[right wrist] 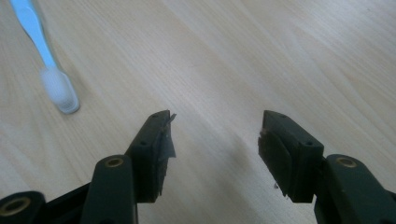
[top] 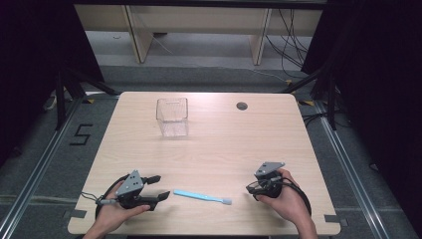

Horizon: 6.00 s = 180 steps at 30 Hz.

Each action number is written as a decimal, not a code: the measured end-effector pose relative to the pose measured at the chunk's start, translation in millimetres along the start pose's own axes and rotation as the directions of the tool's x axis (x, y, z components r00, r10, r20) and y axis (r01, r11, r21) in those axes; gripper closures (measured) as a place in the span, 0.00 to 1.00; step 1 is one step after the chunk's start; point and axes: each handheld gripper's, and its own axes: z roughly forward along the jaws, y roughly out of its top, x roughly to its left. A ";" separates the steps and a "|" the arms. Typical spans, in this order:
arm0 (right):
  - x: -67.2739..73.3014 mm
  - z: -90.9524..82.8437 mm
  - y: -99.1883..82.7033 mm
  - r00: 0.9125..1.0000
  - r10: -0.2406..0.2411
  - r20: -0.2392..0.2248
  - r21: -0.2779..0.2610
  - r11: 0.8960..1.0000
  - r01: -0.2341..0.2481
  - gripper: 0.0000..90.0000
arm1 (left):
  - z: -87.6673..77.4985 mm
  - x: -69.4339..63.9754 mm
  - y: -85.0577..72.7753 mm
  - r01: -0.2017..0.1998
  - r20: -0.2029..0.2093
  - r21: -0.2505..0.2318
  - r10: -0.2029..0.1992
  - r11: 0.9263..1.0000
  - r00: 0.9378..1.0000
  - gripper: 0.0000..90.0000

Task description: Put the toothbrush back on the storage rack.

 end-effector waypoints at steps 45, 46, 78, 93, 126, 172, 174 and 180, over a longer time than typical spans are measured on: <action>7.5 -1.1 9.6 0.993 -0.093 -0.073 0.122 0.987 0.102 0.53 | 81.8 -12.3 88.0 -0.631 0.508 0.519 0.386 0.576 0.770 0.60; 7.9 -1.2 9.7 0.994 -0.088 -0.071 0.122 0.988 0.096 0.53 | 83.8 -13.6 88.5 -0.636 0.509 0.524 0.391 0.566 0.767 0.61; 9.9 -3.2 10.5 0.995 -0.074 -0.070 0.121 0.989 0.082 0.54 | 117.0 -36.4 95.8 -0.723 0.599 0.556 0.404 0.411 0.691 0.67; 9.9 -1.9 10.7 0.994 -0.082 -0.070 0.120 0.989 0.090 0.54 | 124.2 -42.5 95.3 -0.719 0.608 0.555 0.385 0.418 0.694 0.68; 9.3 -3.2 10.3 0.994 -0.080 -0.074 0.118 0.989 0.088 0.54 | 140.5 -41.9 98.0 -0.745 0.678 0.572 0.315 0.342 0.665 0.74; 6.8 -4.5 7.2 0.995 -0.073 -0.063 0.111 0.991 0.079 0.54 | 108.8 -25.0 102.6 -0.694 0.617 0.480 0.356 0.536 0.702 0.87; 6.7 -4.1 7.1 0.995 -0.077 -0.066 0.109 0.991 0.084 0.54 | 104.6 -21.7 103.1 -0.692 0.615 0.468 0.359 0.550 0.702 0.87; 6.6 -2.0 6.7 0.995 -0.068 -0.066 0.113 0.991 0.075 0.54 | 91.2 -9.8 102.5 -0.654 0.602 0.443 0.337 0.613 0.724 0.87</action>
